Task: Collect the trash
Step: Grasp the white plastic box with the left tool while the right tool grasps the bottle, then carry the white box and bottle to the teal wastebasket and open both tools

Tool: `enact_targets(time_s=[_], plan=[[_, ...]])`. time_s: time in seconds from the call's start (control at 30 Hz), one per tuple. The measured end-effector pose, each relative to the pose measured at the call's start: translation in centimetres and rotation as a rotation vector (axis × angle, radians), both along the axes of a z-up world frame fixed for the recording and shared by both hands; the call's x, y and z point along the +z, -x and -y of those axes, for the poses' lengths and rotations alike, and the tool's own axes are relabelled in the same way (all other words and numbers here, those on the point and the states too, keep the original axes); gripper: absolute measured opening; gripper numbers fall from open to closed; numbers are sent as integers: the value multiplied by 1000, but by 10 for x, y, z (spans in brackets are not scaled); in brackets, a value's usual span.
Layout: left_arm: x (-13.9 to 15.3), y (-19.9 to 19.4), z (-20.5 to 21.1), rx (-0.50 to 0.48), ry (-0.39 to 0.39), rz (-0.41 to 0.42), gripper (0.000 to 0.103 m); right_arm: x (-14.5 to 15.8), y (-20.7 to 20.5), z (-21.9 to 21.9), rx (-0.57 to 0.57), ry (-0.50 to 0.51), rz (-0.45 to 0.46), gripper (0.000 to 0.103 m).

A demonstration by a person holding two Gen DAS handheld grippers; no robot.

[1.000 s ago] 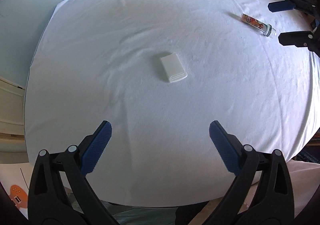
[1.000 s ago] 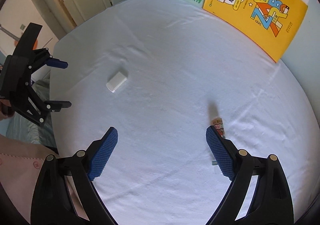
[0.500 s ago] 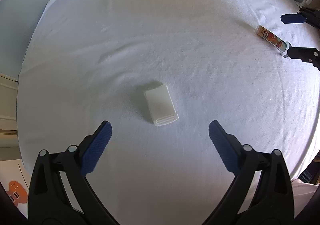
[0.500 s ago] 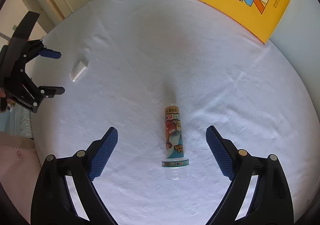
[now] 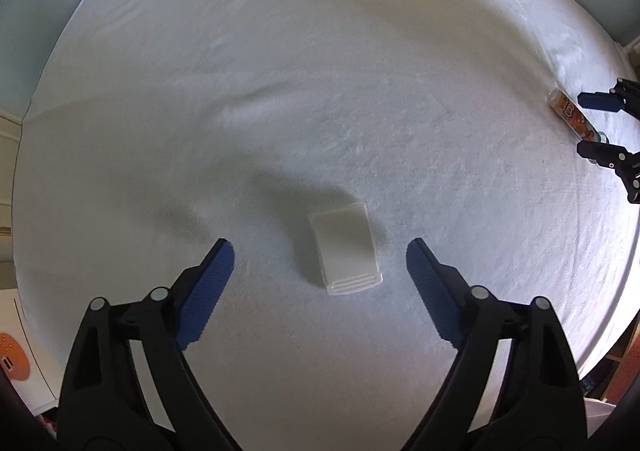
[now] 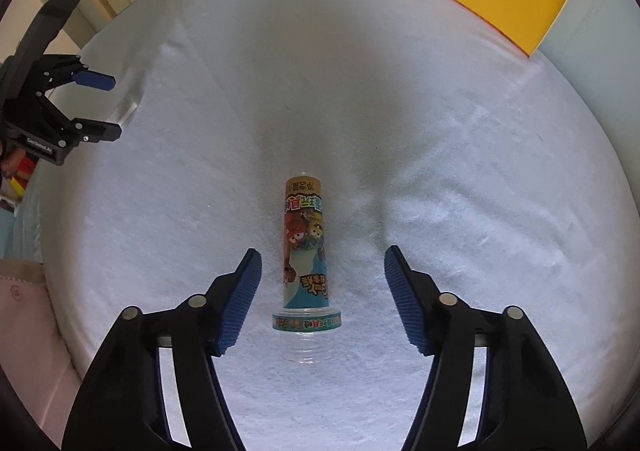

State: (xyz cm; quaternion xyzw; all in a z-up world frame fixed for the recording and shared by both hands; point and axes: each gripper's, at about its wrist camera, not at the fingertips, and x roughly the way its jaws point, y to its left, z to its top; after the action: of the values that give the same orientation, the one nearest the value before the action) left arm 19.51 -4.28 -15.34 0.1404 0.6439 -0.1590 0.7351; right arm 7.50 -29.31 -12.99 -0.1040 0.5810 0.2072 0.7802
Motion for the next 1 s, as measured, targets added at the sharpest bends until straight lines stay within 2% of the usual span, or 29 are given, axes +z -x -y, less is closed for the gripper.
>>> enact_targets(time_s=[0.1, 0.13, 0.17, 0.2, 0.23, 0.4, 0.63, 1.0], plan=[[-2, 2, -4, -3, 8, -2, 65, -4, 0, 1, 6, 15, 5, 56], [-1, 3, -4, -11, 9, 2, 62, -4, 0, 1, 7, 27, 10, 51], [1, 4, -4, -18, 14, 10, 48, -4, -2, 2, 7, 33, 14, 47], [3, 5, -4, -24, 20, 15, 32, -3, -3, 3, 10, 31, 14, 33], [4, 5, -3, -31, 18, 17, 28, -2, -4, 4, 8, 29, 12, 22], [7, 8, -4, -21, 28, 5, 28, 4, -6, 8, 1, 15, 9, 22], [25, 18, -13, -44, 7, 57, 28, 25, -1, 7, 15, 7, 36, 22], [39, 51, -30, -40, 6, 101, 28, 47, 7, -34, 98, 7, 76, 22]])
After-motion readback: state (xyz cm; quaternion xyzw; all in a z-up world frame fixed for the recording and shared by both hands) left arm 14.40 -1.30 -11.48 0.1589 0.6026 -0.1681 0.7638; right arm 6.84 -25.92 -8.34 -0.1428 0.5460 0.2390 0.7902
